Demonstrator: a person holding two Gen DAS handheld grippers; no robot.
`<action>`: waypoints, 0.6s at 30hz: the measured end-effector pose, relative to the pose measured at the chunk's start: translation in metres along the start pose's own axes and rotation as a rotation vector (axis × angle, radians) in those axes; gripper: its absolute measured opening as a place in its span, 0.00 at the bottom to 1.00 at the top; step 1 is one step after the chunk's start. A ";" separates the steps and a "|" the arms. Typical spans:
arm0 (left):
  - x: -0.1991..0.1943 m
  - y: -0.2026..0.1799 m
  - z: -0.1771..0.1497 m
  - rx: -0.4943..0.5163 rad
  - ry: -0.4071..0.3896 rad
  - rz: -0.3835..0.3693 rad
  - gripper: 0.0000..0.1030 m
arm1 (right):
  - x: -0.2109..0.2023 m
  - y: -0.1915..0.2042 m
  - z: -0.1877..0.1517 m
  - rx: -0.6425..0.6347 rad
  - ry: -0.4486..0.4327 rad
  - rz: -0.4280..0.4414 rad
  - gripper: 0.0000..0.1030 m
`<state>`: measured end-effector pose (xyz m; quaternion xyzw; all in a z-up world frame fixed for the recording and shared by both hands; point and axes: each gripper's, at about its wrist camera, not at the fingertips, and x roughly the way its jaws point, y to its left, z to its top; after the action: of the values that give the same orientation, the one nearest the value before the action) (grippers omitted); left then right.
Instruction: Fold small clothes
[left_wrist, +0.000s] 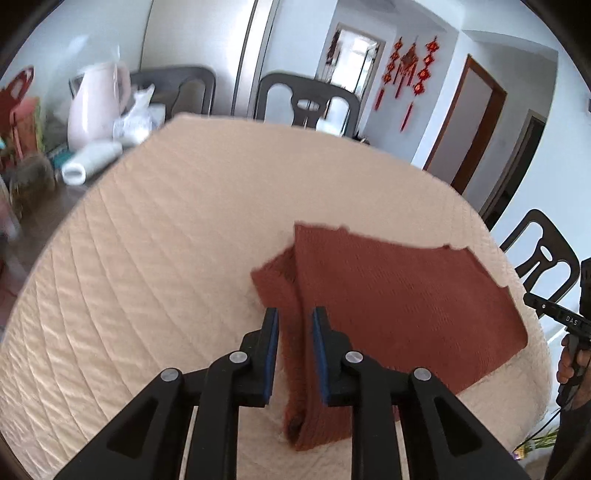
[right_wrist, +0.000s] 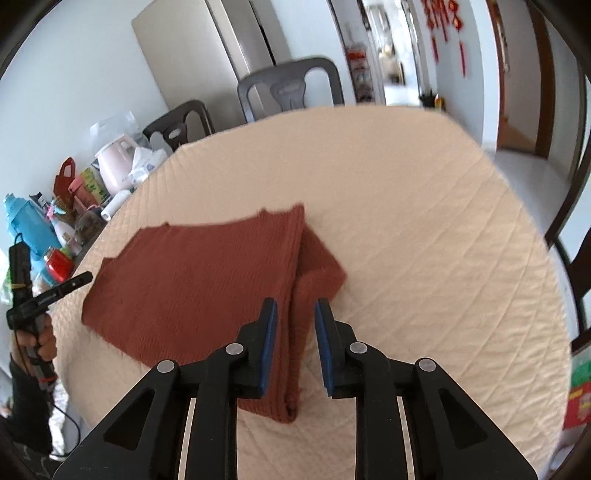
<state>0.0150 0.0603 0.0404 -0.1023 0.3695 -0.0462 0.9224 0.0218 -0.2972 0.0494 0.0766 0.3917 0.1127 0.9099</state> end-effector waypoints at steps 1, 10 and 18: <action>0.000 -0.004 0.003 0.005 -0.008 -0.015 0.21 | 0.003 0.005 0.003 -0.012 -0.010 0.014 0.21; 0.068 -0.027 0.011 0.068 0.078 0.005 0.21 | 0.066 0.014 0.010 -0.065 0.056 -0.022 0.19; 0.044 -0.037 0.008 0.076 0.055 -0.020 0.21 | 0.046 0.028 0.009 -0.097 0.044 -0.031 0.19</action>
<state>0.0523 0.0183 0.0248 -0.0695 0.3916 -0.0721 0.9147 0.0554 -0.2585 0.0302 0.0239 0.4071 0.1189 0.9053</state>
